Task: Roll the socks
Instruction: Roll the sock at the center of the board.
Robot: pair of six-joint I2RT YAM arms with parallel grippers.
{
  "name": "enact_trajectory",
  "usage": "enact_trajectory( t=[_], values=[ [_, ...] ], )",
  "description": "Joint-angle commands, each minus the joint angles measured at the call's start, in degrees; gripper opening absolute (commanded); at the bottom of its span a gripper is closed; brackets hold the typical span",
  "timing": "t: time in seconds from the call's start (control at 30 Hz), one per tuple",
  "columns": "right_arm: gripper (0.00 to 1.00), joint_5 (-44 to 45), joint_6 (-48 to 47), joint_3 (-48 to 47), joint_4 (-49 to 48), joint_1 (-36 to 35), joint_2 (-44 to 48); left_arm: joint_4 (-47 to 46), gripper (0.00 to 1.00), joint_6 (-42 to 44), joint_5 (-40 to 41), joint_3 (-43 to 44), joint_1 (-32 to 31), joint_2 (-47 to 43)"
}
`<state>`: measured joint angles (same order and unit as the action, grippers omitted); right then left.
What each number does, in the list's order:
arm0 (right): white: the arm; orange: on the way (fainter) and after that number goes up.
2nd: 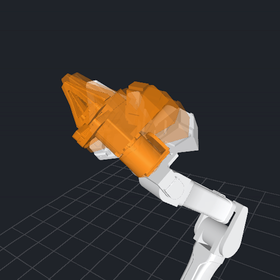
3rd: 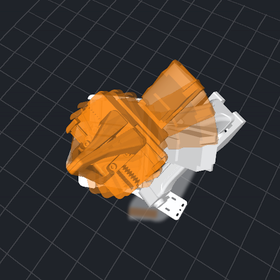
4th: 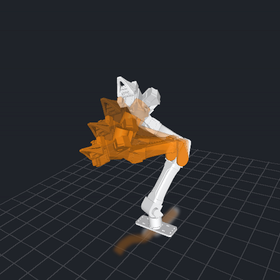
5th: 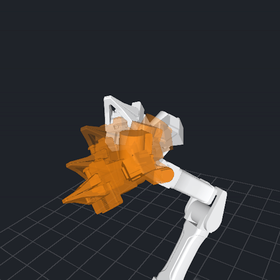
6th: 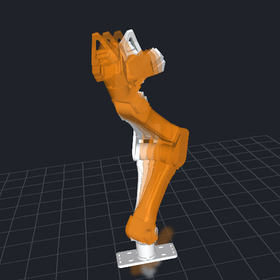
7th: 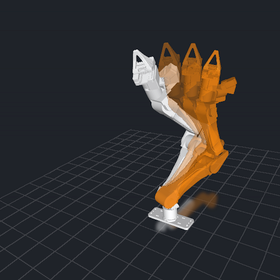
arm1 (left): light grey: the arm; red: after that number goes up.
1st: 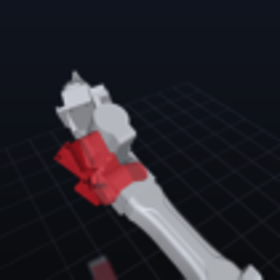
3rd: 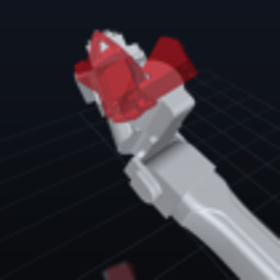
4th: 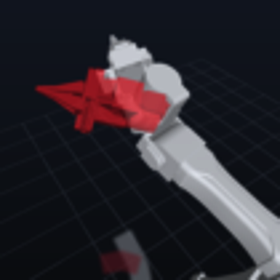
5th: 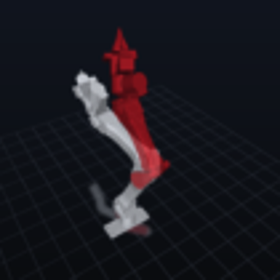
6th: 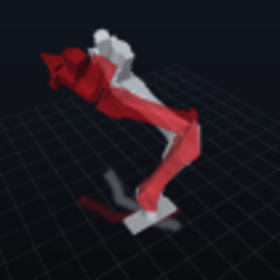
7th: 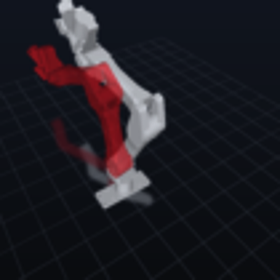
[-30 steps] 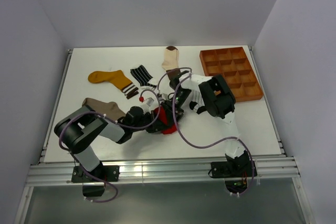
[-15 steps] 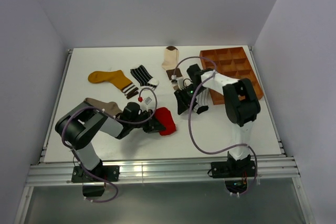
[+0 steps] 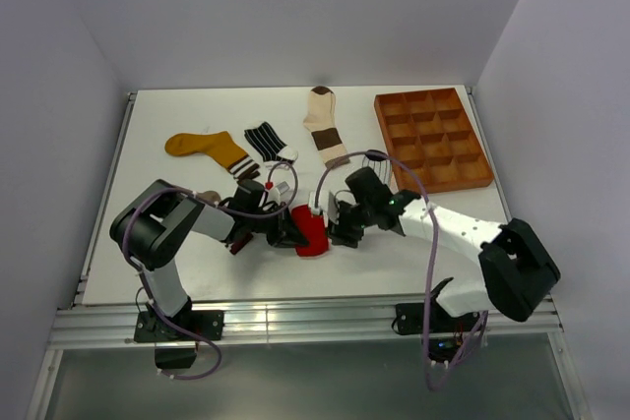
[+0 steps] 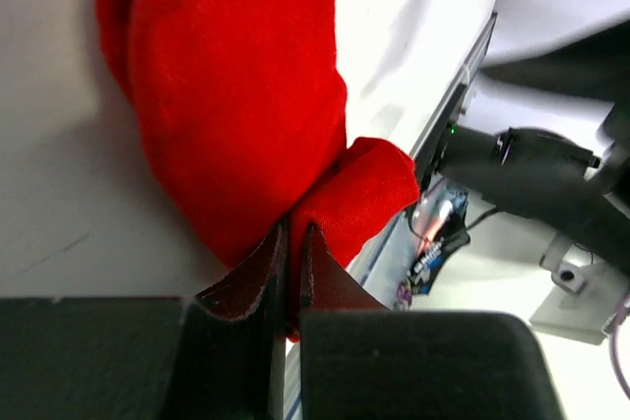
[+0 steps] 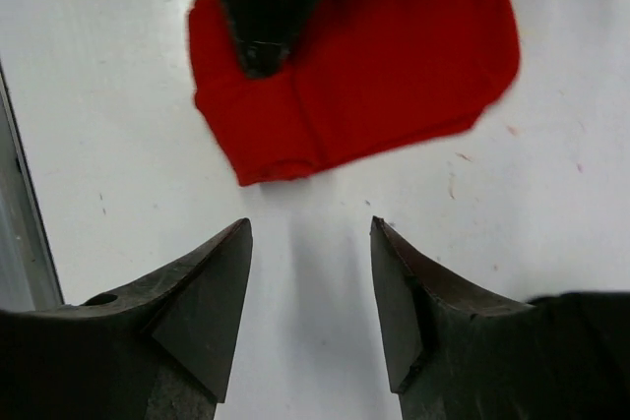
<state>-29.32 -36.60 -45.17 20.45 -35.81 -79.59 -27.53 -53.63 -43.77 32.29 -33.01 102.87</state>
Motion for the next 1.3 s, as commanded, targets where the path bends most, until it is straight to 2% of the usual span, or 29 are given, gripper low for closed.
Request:
enact_trajectory(
  t=[0.0,0.2,0.5,0.73,0.9,1.0,1.03,1.2,1.27],
  values=[
    [0.60,4.8,-6.5,5.2,-9.4,-4.6,5.8,14.5,0.00,6.3,3.3,-1.3,0.1,3.7],
    [0.61,11.9,-10.1,9.5,-12.6,-13.9,8.2,14.2,0.00,6.1,2.7,-1.8,0.1,3.7],
    [0.62,20.5,-11.7,11.9,-16.7,-25.9,5.6,13.8,0.00,5.8,3.1,-2.4,0.0,3.2],
    [0.59,23.9,-11.3,10.2,-17.5,-29.4,0.7,13.1,0.00,5.6,3.0,-2.9,0.1,2.6],
    [0.57,28.1,-9.9,7.8,-17.6,-29.3,-5.0,13.4,0.00,5.8,3.0,-2.9,0.0,2.1],
    [0.52,27.7,-8.4,6.9,-16.1,-29.1,-5.7,13.3,0.00,5.6,2.9,-2.9,0.0,1.6],
    [0.43,27.7,-7.9,6.5,-15.3,-29.0,-6.0,13.2,0.00,5.2,2.8,-2.9,0.0,1.5],
    [0.31,22.5,-5.0,2.1,-9.7,-24.3,-7.1,12.6,0.03,3.4,3.2,-3.2,0.0,-0.1],
    [0.23,19.5,-4.4,0.0,-6.4,-21.7,-7.5,12.1,0.04,2.6,3.3,-3.4,0.1,-0.8]
  ],
)
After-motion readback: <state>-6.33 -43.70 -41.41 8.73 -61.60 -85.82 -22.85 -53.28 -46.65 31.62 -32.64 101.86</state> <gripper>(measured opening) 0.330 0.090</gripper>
